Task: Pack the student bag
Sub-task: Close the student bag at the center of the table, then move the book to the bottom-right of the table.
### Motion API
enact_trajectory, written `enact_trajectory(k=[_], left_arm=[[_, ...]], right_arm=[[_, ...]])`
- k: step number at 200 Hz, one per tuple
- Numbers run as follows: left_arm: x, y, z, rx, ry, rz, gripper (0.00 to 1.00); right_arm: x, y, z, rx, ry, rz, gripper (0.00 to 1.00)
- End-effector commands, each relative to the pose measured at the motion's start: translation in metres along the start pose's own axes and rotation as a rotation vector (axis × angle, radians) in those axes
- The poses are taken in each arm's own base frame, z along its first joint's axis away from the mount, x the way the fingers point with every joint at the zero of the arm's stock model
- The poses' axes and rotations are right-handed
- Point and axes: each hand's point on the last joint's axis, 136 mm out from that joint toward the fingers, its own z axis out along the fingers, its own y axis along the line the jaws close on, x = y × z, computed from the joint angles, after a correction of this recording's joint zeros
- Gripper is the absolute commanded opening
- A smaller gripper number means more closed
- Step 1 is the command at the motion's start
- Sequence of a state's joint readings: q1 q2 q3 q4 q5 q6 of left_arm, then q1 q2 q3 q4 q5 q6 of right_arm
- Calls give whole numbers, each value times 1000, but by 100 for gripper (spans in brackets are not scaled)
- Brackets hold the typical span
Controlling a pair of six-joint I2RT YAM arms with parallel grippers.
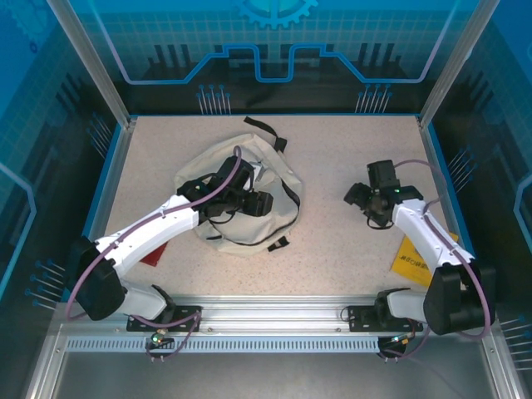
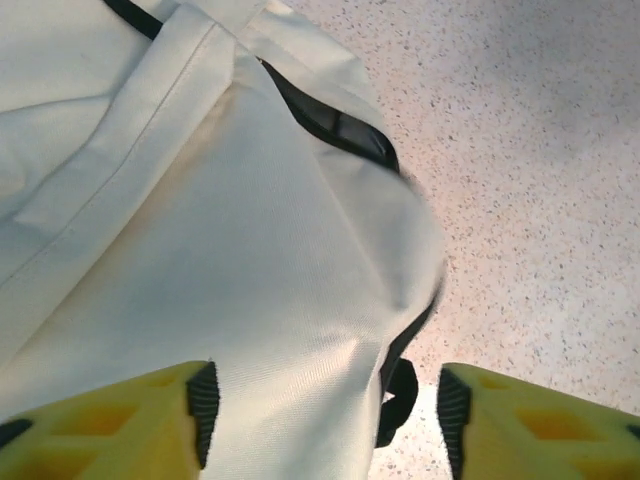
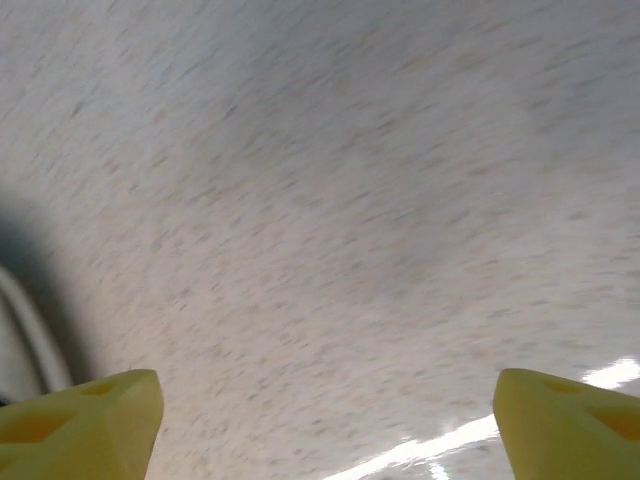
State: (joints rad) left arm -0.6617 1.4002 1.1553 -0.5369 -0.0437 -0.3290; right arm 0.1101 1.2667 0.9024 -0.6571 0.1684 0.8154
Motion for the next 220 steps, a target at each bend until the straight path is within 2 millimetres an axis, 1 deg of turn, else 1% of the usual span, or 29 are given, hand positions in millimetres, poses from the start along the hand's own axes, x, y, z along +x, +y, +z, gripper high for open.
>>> enact_trajectory(k=[1, 26, 35, 41, 43, 45, 62, 78, 104, 129, 187, 200, 220], left_arm=[[0, -3, -2, 24, 11, -40, 75], [-7, -5, -5, 22, -6, -60, 85], [-7, -4, -6, 20, -8, -62, 88], [-8, -4, -7, 16, -10, -64, 91], [-8, -4, -7, 15, -11, -64, 91], [-8, -3, -8, 13, -12, -64, 92], [-9, -2, -10, 3, -22, -62, 99], [-11, -1, -12, -2, -32, -62, 99], [-13, 1, -13, -10, -45, -67, 99], [-14, -1, -13, -2, -44, -70, 99], [-15, -7, -8, 23, -21, -94, 99], [-15, -9, -6, 34, -15, -103, 99], [-14, -13, -4, 53, -2, -110, 99]], right_arm=[[-13, -54, -13, 202, -7, -30, 95], [-16, -98, -3, 277, 41, 71, 100], [-15, -109, 0, 275, 54, 109, 100], [-19, -113, 0, 266, 49, 132, 100], [-13, -119, 3, 273, 68, 141, 100], [-11, -122, 5, 274, 76, 150, 100], [-6, -133, 13, 243, 104, 208, 100], [-1, -140, 21, 222, 137, 250, 100], [9, -145, 34, 214, 192, 280, 100], [17, -143, 45, 192, 232, 294, 100], [25, -140, 56, 163, 279, 303, 99], [28, -137, 60, 146, 295, 308, 100], [34, -122, 64, 62, 330, 331, 98]])
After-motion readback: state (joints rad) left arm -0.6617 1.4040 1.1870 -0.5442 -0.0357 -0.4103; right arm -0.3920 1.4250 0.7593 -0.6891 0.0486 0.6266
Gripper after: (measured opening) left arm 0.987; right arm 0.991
